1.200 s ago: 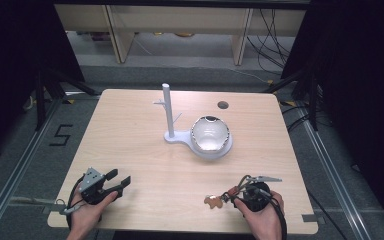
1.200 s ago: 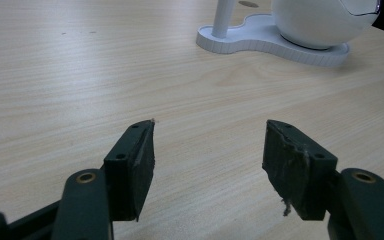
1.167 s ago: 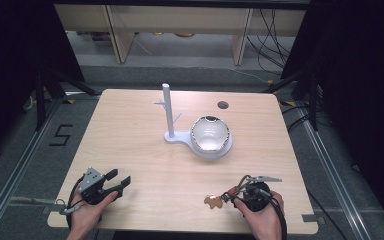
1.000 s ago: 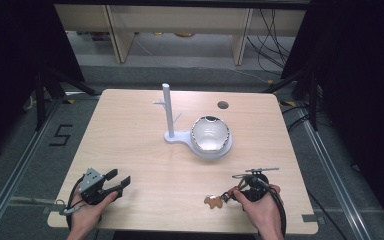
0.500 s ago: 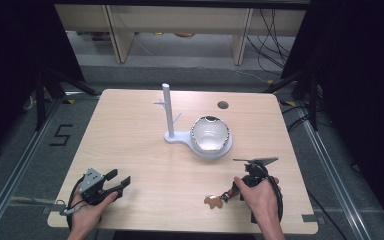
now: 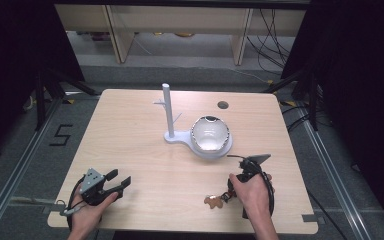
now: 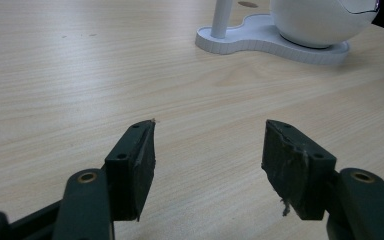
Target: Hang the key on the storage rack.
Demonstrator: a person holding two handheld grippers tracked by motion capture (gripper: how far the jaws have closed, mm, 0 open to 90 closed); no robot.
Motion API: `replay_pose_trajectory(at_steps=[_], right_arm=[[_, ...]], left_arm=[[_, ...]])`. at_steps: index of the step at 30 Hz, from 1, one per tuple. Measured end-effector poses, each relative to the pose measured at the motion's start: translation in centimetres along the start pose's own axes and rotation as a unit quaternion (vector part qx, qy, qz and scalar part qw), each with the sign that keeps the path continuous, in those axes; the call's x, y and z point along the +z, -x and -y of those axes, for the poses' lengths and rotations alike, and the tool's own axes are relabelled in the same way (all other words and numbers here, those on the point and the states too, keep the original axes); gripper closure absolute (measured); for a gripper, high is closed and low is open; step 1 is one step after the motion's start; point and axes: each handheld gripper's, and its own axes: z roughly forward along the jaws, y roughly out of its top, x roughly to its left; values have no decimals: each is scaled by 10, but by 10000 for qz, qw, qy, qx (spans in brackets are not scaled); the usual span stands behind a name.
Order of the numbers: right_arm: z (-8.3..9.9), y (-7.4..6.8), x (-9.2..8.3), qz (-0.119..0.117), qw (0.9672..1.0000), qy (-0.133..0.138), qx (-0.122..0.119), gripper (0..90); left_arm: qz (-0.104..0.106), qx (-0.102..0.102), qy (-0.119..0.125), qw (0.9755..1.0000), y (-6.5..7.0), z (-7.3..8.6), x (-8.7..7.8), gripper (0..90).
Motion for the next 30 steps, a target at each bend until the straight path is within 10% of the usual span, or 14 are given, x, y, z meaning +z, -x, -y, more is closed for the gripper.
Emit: replay_pose_trajectory(at_steps=[21,30], right_arm=[[2,-22,3,386,9990,-33,224,579],[5,-25,0,667,9974,-44,-277,605]], left_arm=[[50,-110,4,9999,1,1,0,374],[54,-124,16,9999,1,0,0,373]])
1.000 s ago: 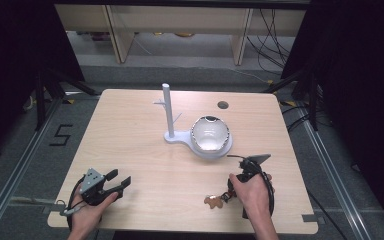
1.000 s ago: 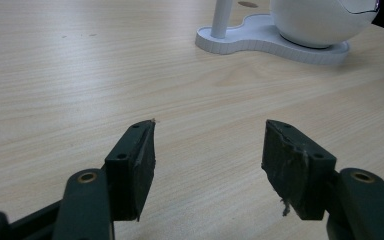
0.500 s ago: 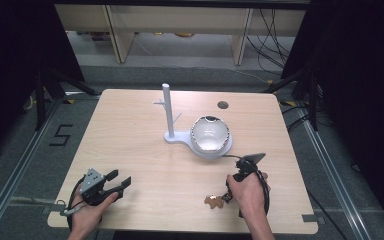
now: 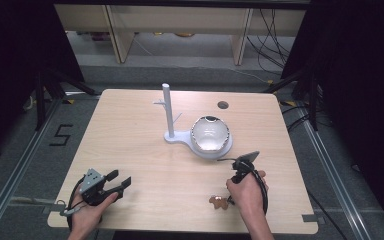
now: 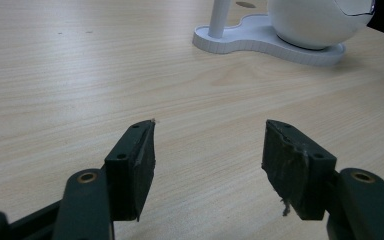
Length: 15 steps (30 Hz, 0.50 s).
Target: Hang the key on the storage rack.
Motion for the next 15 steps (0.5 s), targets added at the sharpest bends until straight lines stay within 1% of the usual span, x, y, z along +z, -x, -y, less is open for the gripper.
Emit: replay_pose_trajectory(at_steps=[1,2,3,4,5,6,7,8,9,10,11,12,13,14,15], right_arm=[[2,1,3,2,9997,260,-42,598],[0,3,-1,119,9996,126,-244,588],[1,0,-3,87,9999,91,-5,571],[1,1,-3,57,9999,151,4,559],[1,1,-3,57,9999,151,4,559],[1,1,-4,9,9999,145,85,544],[1,1,-3,0,9999,131,108,536],[2,1,1,-20,9993,370,91,532],[2,1,1,-20,9993,370,91,532],[1,0,1,-8,9995,278,146,534],[1,0,1,-8,9995,278,146,534],[1,-2,2,11,9996,199,182,549],[1,-1,3,51,9998,172,83,558],[0,0,2,132,9999,-1,-25,565],[2,-2,6,38,9997,208,89,576]], left_arm=[[1,-1,-1,10000,0,0,0,374],[2,-1,-3,10000,0,0,0,373],[-3,6,-8,10000,0,0,0,373],[1,-3,-6,10000,0,0,0,373],[1,-3,-6,10000,0,0,0,373],[-4,-8,-14,10000,0,0,0,374],[3,-6,-16,10000,0,0,0,373],[2,7,3,10000,0,0,0,373],[2,7,3,10000,0,0,0,373],[4,-3,-18,10000,0,0,0,373],[4,-3,-18,10000,0,0,0,373],[2,-7,-19,10000,0,0,-1,373],[-12,-7,-33,10000,0,0,-1,373],[5,-7,-18,10000,0,0,-1,373],[5,-7,-18,10000,0,0,-1,373]])
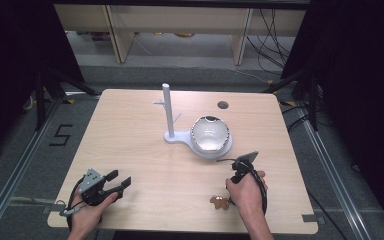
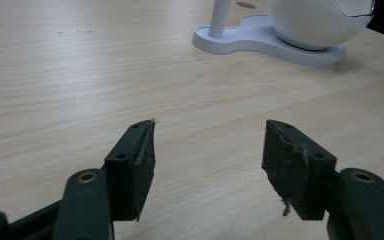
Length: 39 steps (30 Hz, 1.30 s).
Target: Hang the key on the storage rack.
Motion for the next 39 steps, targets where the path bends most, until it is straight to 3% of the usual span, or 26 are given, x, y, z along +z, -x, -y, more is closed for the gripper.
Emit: replay_pose_trajectory(at_steps=[1,3,6,7,8,10,11,13,20,21,22,24,30,31,35,36,37,39], right_arm=[[0,0,0,0,10000,0,0,576],[-1,2,-1,150,9993,-203,-276,603],[-1,2,-1,144,9989,-231,-383,612],[-1,-1,-2,168,9991,-307,-236,620],[-2,7,0,212,9966,-160,-775,634],[-1,4,0,162,9973,-102,-709,681],[-2,5,-1,166,9957,-130,-907,685],[-1,5,-1,176,9949,-137,-985,690],[1,7,0,85,9952,-4,-978,699],[3,11,-2,-62,9914,166,-1299,701],[3,10,-3,-59,9925,116,-1217,702],[5,13,-6,-117,9892,210,-1447,703],[13,15,-16,-505,9844,641,-1561,704],[15,17,-18,-545,9820,674,-1679,704],[23,22,-22,-867,9752,975,-1787,704],[23,22,-22,-867,9752,975,-1787,704],[26,25,-22,-936,9679,1249,-1972,705],[30,29,-23,-1086,9620,1373,-2097,705]], left_arm=[[0,1,5,10000,0,0,0,373],[55,32,45,10000,-1,0,1,373],[13,-9,14,10000,0,0,0,374],[-1,5,3,10000,0,0,0,374],[-1,5,3,10000,0,0,0,374],[-8,9,6,10000,0,0,0,374],[-7,10,11,10000,1,0,0,374],[-6,6,12,10000,1,0,0,374],[20,-4,42,10000,0,0,0,375],[21,-1,54,10000,0,1,0,374],[21,5,56,10000,0,1,0,374],[11,5,59,10000,0,1,0,375],[-32,15,36,10000,1,0,-1,376],[-35,6,38,10000,1,1,-1,376],[-63,-2,22,10000,1,0,-1,374],[-63,-2,22,10000,1,0,-1,374],[-50,19,36,10000,1,0,-1,374],[-29,35,60,10000,1,1,0,374]])
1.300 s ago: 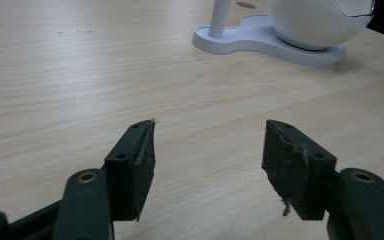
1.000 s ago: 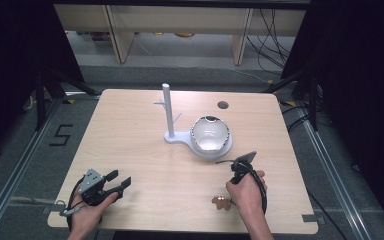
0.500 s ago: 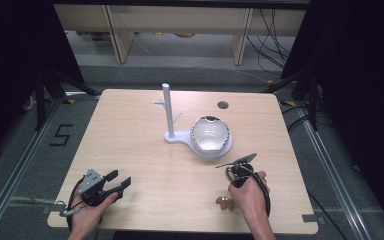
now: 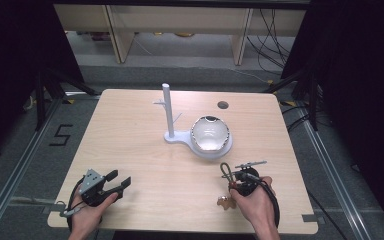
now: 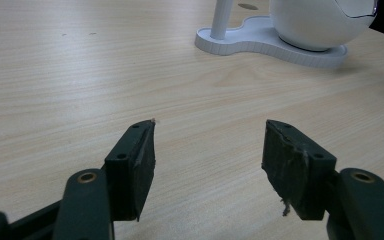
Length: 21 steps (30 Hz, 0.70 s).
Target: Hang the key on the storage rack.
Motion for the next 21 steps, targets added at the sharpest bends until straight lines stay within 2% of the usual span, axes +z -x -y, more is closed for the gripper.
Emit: replay_pose_trajectory(at_steps=[2,4,5,6,7,8,9,10,11,12,15,16,18,19,20,21], right_arm=[[4,0,-3,-103,9997,179,-113,706],[5,2,-2,-48,9994,273,-197,706],[7,2,-5,-75,9992,351,-167,707],[9,3,-6,-140,9984,493,-257,708],[9,3,-6,-140,9984,493,-257,708],[12,3,-9,-306,9971,636,-284,709],[12,3,-9,-306,9971,636,-284,709],[15,4,-9,-197,9969,683,-334,708],[17,5,-10,-239,9964,725,-374,708],[18,4,-11,-354,9959,774,-312,708],[21,4,-11,-308,9951,891,-295,709],[23,7,-9,-344,9926,1077,-443,709],[24,5,-10,-634,9899,1222,-342,709],[25,7,-9,-666,9869,1389,-474,709],[25,7,-9,-666,9869,1389,-474,709],[26,7,-9,-769,9840,1525,-510,710]], left_arm=[[-22,-24,-2,10000,1,0,0,375],[-19,-23,2,10000,0,0,0,374],[-12,-36,8,10000,0,0,0,374],[-16,-39,11,10000,0,0,0,374],[-20,-40,17,10000,0,0,0,374],[-20,-38,19,10000,0,0,0,374],[-24,-40,12,10000,1,0,0,374],[-34,-43,8,10000,0,0,0,374],[-36,-48,12,10000,0,0,0,374],[-40,-48,17,10000,0,0,0,374],[-34,-14,22,10000,0,0,0,374],[-44,1,15,10000,0,0,0,374],[-41,-6,22,10000,1,0,0,373],[-42,-13,26,10000,1,0,0,373],[-42,-13,26,10000,1,0,0,372],[-37,-21,24,10000,0,0,0,372]])
